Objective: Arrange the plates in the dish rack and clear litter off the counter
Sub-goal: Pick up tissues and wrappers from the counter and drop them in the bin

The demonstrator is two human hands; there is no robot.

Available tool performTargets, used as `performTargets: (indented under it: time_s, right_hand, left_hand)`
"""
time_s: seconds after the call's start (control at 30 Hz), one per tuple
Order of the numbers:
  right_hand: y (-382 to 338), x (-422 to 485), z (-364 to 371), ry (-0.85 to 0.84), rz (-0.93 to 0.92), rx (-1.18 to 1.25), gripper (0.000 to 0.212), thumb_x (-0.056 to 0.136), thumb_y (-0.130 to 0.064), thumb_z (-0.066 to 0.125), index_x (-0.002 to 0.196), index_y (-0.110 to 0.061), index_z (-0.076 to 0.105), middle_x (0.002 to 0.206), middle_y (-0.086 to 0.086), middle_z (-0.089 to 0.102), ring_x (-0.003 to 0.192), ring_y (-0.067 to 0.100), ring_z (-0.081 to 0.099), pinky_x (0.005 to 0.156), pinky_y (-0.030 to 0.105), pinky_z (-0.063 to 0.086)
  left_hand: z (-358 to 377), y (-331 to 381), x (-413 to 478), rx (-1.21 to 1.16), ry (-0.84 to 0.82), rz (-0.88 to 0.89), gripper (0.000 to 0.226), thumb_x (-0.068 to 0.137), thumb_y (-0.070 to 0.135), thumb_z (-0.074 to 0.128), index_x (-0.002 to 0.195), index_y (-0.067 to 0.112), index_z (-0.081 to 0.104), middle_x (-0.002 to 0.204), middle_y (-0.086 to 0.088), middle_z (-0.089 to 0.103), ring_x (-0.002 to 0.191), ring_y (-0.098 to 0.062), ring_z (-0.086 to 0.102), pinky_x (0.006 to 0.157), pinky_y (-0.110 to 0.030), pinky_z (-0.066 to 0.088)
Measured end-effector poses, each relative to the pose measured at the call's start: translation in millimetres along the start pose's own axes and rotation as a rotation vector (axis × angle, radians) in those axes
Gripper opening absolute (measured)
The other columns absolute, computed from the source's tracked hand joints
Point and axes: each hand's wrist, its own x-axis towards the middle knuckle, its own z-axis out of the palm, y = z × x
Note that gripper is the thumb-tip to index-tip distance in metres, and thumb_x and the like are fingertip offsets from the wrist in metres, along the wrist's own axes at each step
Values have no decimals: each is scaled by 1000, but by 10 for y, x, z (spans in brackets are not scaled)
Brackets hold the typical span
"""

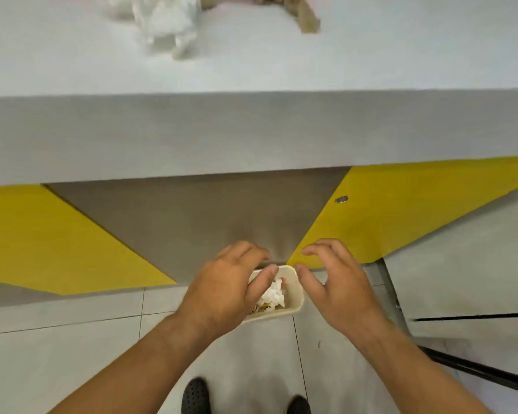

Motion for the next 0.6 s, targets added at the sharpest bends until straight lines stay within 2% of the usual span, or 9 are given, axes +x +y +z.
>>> performTargets:
  time_s: [0.13,0.2,0.3,0.4,0.6]
  right_hand:
    - [-735,162,-743,69,-70,-11,27,86,-47,51,105,-30,60,108,-22,45,103,4,50,80,23,46]
    - [-1042,269,-1052,93,-79,-30,32,86,-49,49,106,-28,61,106,-20,46,102,5,51,81,22,43]
    - [-1473,420,-1425,138,-94,-53,30,86,-45,52,104,-24,64,102,-16,51,98,7,54,79,22,44]
    - [-1840,520,-1662,172,-94,-46,29,85,-44,51,104,-26,63,100,-18,52,95,2,52,77,19,42]
    - [-2226,546,-1787,201,-57,-18,20,91,-38,57,107,-28,62,103,-18,56,91,-2,51,71,10,37]
  left_hand:
    - [-871,523,54,-5,37,94,43,91,56,34,110,28,62,109,13,59,97,-7,57,79,-26,48]
    - [-1254,700,101,14,82,132,43,92,55,34,110,28,62,110,13,60,98,-6,57,79,-27,50]
    - [-1787,860,151,10,128,168,40,92,53,37,108,27,62,106,12,61,95,-6,57,78,-28,50]
    - [-2207,893,172,28,181,208,34,92,49,44,108,25,63,105,11,62,92,-4,55,75,-22,46]
    - [-2565,828,138,13,191,187,30,93,48,47,114,29,60,112,13,59,97,-6,56,80,-22,45]
